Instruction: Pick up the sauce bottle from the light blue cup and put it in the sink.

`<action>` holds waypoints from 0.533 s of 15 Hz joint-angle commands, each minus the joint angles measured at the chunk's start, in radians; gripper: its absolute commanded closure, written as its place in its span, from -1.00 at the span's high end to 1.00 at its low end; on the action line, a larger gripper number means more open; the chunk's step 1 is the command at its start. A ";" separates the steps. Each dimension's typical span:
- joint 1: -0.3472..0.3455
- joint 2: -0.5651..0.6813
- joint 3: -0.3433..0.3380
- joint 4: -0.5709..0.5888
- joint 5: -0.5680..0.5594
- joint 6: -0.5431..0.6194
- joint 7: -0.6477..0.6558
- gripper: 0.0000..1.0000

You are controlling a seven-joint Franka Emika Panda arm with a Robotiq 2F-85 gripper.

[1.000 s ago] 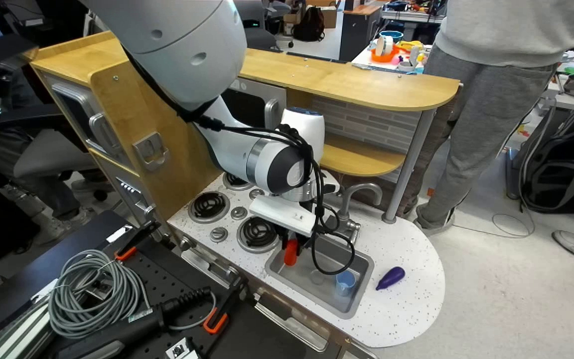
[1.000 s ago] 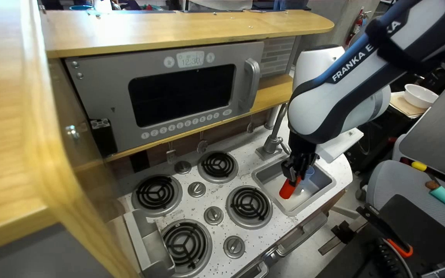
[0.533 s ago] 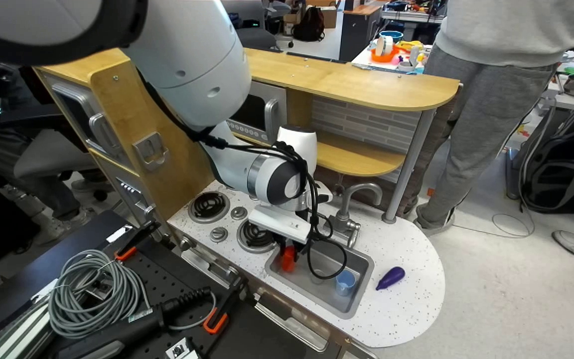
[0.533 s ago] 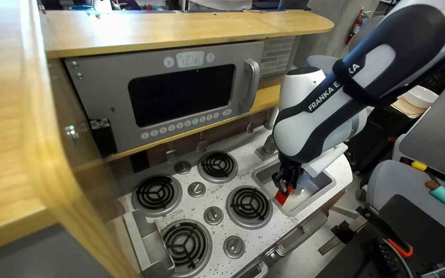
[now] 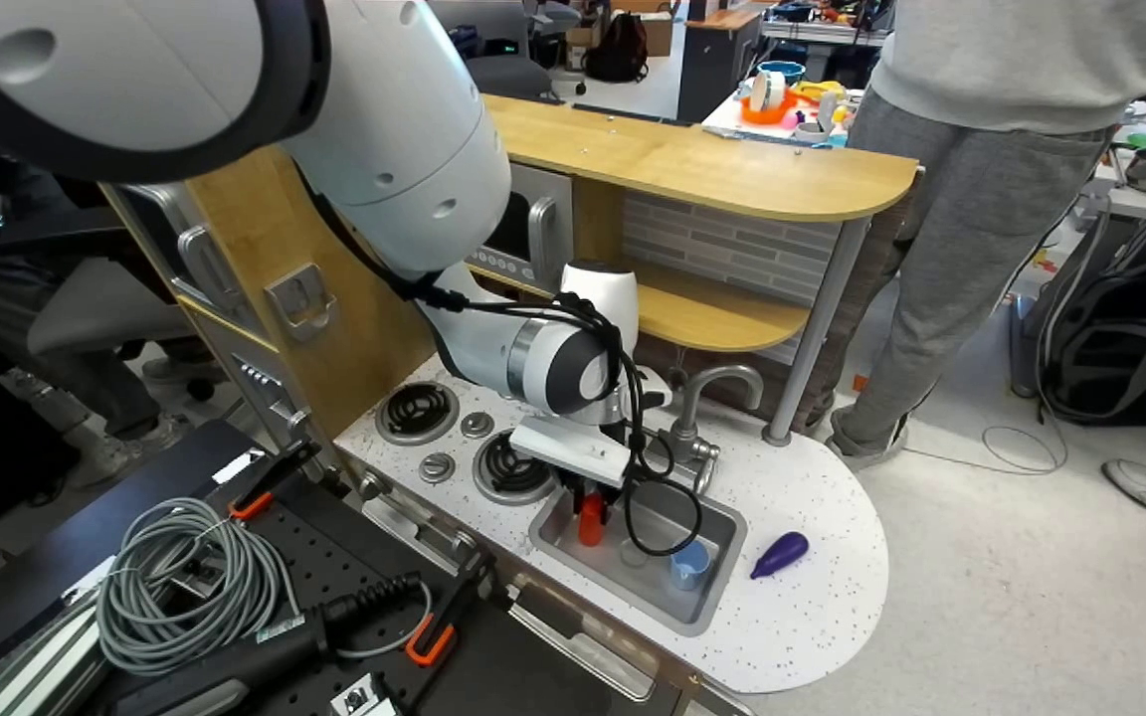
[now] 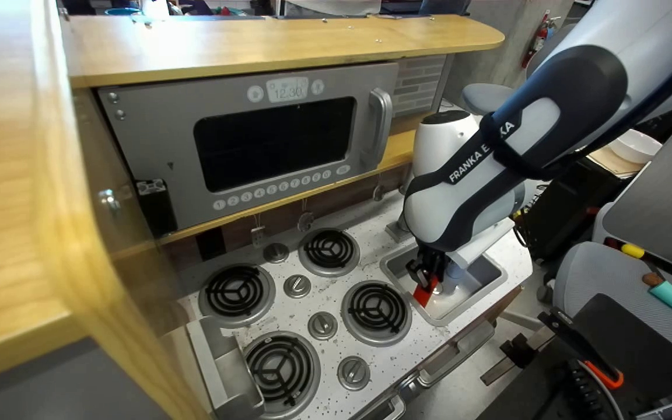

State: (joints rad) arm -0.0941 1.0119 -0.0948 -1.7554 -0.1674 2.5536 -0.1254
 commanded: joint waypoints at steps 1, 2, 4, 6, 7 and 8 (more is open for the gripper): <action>0.023 0.016 -0.025 0.014 -0.016 0.016 0.018 0.28; 0.021 0.006 -0.024 0.004 -0.013 0.015 0.017 0.29; 0.013 -0.016 -0.020 -0.018 -0.009 0.012 0.009 0.56; 0.001 -0.037 -0.013 -0.038 -0.001 0.002 0.001 0.86; -0.005 -0.047 -0.011 -0.050 0.003 -0.004 -0.002 0.97; -0.011 -0.059 -0.010 -0.064 0.007 -0.010 -0.003 1.00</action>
State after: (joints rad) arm -0.0928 1.0061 -0.1048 -1.7622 -0.1682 2.5531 -0.1248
